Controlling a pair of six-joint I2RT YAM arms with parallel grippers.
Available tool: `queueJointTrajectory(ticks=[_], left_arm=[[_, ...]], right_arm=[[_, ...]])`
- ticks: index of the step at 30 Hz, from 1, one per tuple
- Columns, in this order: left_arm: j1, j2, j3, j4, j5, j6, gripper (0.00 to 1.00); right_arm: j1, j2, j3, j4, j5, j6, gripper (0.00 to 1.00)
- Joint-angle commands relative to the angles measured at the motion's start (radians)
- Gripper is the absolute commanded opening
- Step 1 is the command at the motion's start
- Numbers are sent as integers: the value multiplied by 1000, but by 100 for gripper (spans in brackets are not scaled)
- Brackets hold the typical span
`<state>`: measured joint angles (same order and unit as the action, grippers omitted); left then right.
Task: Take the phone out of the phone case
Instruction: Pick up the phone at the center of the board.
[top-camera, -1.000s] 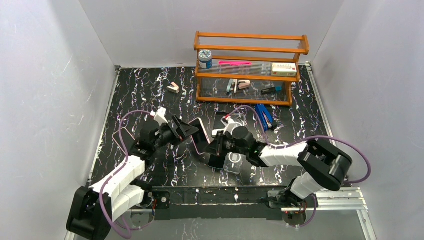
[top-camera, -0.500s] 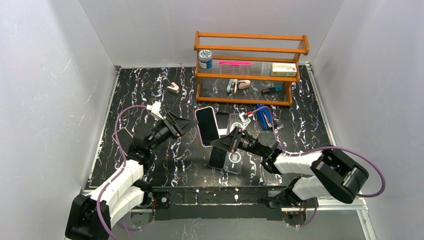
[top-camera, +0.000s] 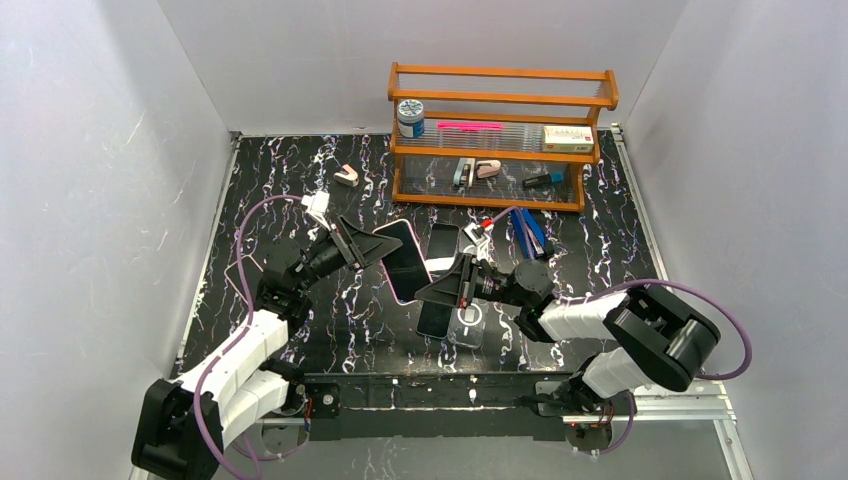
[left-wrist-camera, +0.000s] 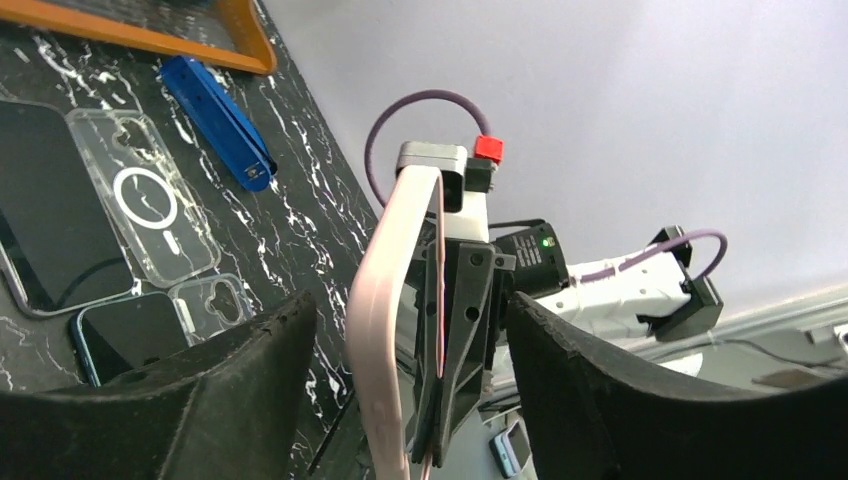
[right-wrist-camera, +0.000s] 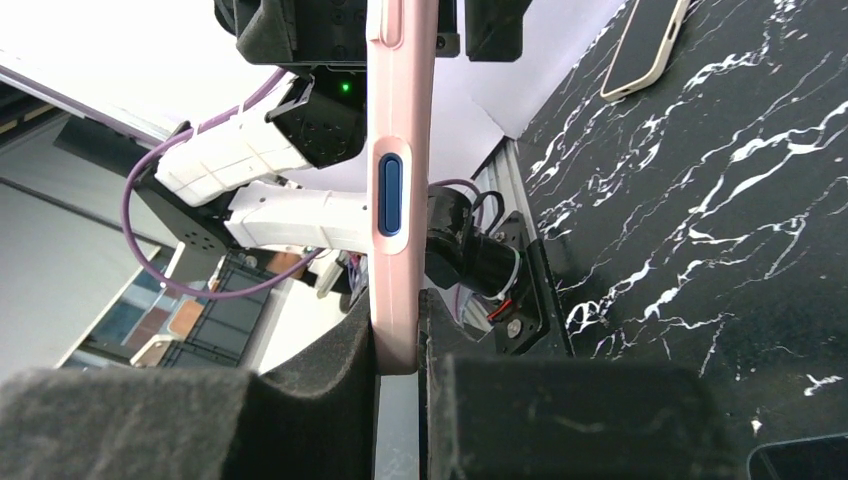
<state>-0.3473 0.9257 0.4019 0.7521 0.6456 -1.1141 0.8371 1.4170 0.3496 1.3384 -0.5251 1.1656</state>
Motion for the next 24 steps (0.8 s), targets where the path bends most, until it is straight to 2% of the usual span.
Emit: queueJointTrajectory(ticks=[1,6,8,10,12,19,24], left_arm=[[-10,16,49,45,87,-2,61],[-19,19,52,52,102,-9,38],[-21,17,50,53,98,-15,22],[-22,8,43,55,74,-30,2],[-21,-12,32,56,36,-45,0],[-22,-87,-9,59,-168,-145,0],[-25,-113,-20,62,-277,-221,0]], right_arm=[[-5,8,75,165,-62,12,1],[-4,20,113,103,-76,-18,1],[-4,25,132,79,-84,-38,1],[-4,21,145,37,-79,-64,1],[-4,15,141,19,-57,-83,3],[17,-21,107,-7,61,-127,40],[66,-10,102,38,130,-162,52]])
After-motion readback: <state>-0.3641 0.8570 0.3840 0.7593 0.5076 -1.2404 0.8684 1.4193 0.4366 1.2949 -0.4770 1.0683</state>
